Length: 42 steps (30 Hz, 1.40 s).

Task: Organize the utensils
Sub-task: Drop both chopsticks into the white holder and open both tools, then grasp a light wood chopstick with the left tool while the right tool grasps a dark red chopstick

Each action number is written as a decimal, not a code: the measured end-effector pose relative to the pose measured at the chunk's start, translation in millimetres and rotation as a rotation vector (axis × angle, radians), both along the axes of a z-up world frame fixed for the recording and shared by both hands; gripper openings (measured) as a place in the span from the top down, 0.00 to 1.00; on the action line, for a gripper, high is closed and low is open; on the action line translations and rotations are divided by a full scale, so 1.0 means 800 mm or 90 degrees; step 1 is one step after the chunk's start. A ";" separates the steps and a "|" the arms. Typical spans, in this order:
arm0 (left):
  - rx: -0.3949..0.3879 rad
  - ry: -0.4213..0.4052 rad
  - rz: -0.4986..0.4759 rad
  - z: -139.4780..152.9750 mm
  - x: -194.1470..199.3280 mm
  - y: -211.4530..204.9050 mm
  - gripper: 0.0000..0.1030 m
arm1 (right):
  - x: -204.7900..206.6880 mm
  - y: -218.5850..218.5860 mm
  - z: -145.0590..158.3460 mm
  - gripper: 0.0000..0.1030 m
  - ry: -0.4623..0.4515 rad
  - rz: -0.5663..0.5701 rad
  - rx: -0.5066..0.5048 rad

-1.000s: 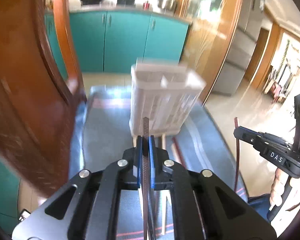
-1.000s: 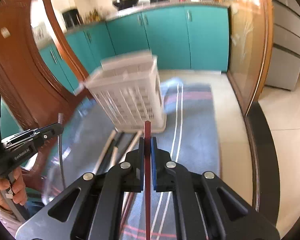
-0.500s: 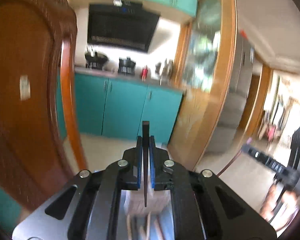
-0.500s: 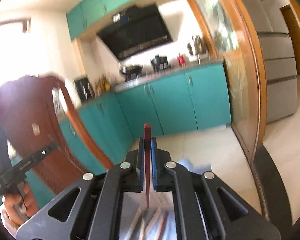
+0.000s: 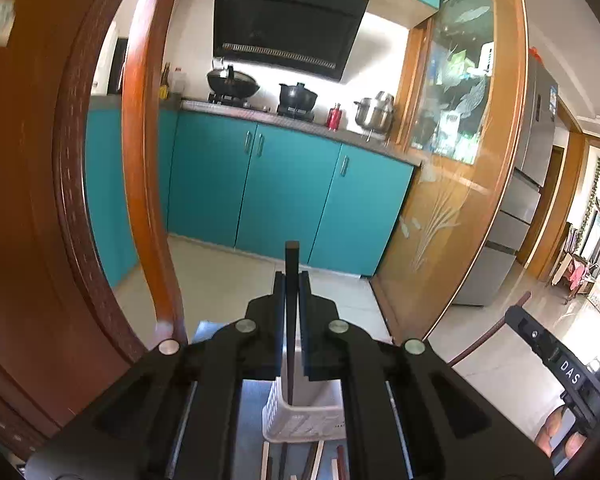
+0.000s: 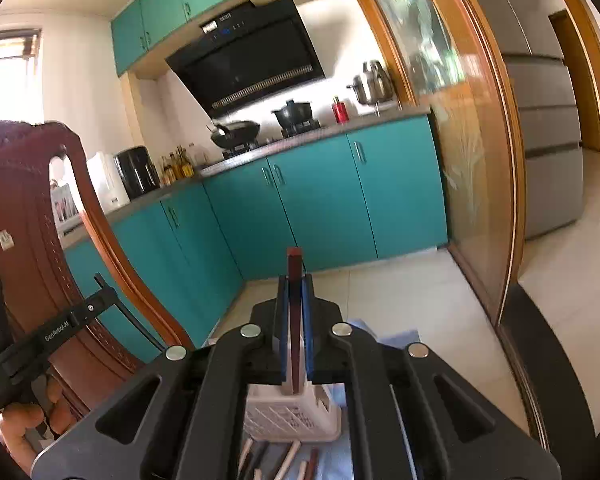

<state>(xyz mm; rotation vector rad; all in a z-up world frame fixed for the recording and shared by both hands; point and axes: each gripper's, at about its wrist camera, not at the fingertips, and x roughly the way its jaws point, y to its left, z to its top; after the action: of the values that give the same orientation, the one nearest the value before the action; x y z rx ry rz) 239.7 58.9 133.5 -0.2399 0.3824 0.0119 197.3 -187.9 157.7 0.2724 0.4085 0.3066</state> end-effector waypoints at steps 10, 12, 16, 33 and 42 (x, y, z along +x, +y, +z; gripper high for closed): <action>0.004 -0.006 -0.006 -0.039 -0.040 0.005 0.65 | -0.049 -0.033 -0.033 0.64 0.000 0.005 0.021; -0.016 -0.070 -0.030 -0.045 -0.080 0.013 0.60 | -0.086 -0.053 -0.045 0.64 -0.030 0.000 0.038; -0.025 -0.100 -0.057 -0.085 -0.123 0.024 0.40 | -0.121 -0.069 -0.102 0.64 0.021 -0.006 0.047; 0.038 0.277 -0.162 -0.266 -0.024 -0.022 0.63 | -0.020 0.119 -0.267 0.64 0.350 0.123 -0.245; 0.036 0.346 -0.145 -0.295 -0.010 -0.016 0.68 | -0.028 0.110 -0.274 0.65 0.344 0.112 -0.258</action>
<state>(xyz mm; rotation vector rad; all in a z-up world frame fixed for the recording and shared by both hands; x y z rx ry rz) 231.6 46.4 -102.8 -0.1326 0.9472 -0.1380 174.7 -99.8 -61.3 -0.0873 1.0174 0.3123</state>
